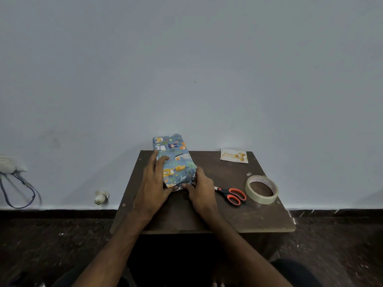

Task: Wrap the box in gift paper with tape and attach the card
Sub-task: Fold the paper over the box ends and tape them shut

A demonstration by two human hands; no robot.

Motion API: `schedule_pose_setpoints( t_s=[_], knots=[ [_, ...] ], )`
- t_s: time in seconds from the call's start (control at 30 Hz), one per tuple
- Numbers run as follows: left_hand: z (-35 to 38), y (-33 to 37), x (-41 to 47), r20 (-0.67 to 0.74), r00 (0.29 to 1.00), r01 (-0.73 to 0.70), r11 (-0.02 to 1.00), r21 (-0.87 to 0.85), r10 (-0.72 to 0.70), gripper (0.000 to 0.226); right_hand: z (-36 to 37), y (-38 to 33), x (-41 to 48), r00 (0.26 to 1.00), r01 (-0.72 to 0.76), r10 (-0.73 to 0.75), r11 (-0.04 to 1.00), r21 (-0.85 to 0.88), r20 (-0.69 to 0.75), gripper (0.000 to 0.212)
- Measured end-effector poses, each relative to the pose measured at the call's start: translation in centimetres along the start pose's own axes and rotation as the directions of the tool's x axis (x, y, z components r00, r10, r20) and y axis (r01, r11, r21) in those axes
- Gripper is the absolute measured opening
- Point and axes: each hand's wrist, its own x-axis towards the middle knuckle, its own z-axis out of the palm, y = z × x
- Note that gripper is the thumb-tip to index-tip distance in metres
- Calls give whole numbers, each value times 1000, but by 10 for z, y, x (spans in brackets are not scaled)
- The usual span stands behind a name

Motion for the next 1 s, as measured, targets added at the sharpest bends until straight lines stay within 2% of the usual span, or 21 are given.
schedule_pose_setpoints(
  t_s=[0.1,0.17,0.27,0.3,0.37,0.4,0.47,0.57,0.63,0.73,0.8,0.87,0.9,0.93,0.97,1.0],
  knots=[
    [-6,-3,2,60,998,-10,1000,-4,11,94,-8,-5,-2,999,-12,14,999,-44,46,66],
    [-12,-1,0,88,996,-15,1000,9,14,96,-23,-9,-3,1000,6,-6,977,-214,4,66],
    [-17,3,-4,96,995,12,997,82,-20,101,-65,-9,-8,980,41,-131,874,-485,-152,45],
    [-16,4,-6,81,996,17,993,121,-27,101,-80,-4,-9,969,-10,-127,837,-547,-212,40],
    [-11,7,-7,28,999,13,982,189,-19,96,-107,9,-10,956,-175,-28,744,-644,-293,40],
    [-8,9,-7,5,1000,18,977,213,-19,93,-115,16,-11,950,-251,40,692,-677,-311,42],
    [-2,11,-7,-31,998,53,967,250,-47,91,-123,26,-12,946,-309,125,638,-706,-300,41],
    [3,15,-7,-23,995,95,968,231,-92,92,-125,23,-16,941,-311,106,643,-700,-321,32],
    [4,15,-6,3,995,96,975,199,-98,97,-126,21,-17,934,-294,43,660,-692,-355,28],
    [-1,17,-7,71,990,106,978,180,-121,125,-126,13,-17,914,-200,-60,794,-574,-402,39],
    [-9,27,-7,64,997,39,989,143,-48,131,-120,-1,-17,916,-61,-93,929,-365,-391,36],
    [-14,45,-8,-5,999,-38,999,-9,38,105,-107,-13,-22,924,22,-52,996,-83,-379,32],
    [-15,54,-10,-32,999,-15,989,-148,11,83,-98,-16,-26,929,51,-36,998,29,-370,31],
    [-14,64,-12,-16,998,54,951,-305,-62,57,-90,-16,-29,933,94,-46,989,117,-357,29],
    [-13,72,-12,57,987,161,889,-428,-151,33,-81,-15,-33,938,136,-64,972,192,-340,29],
    [-11,79,-13,157,964,267,808,-525,-216,18,-73,-16,-36,945,172,-82,948,268,-318,30]
  ],
)
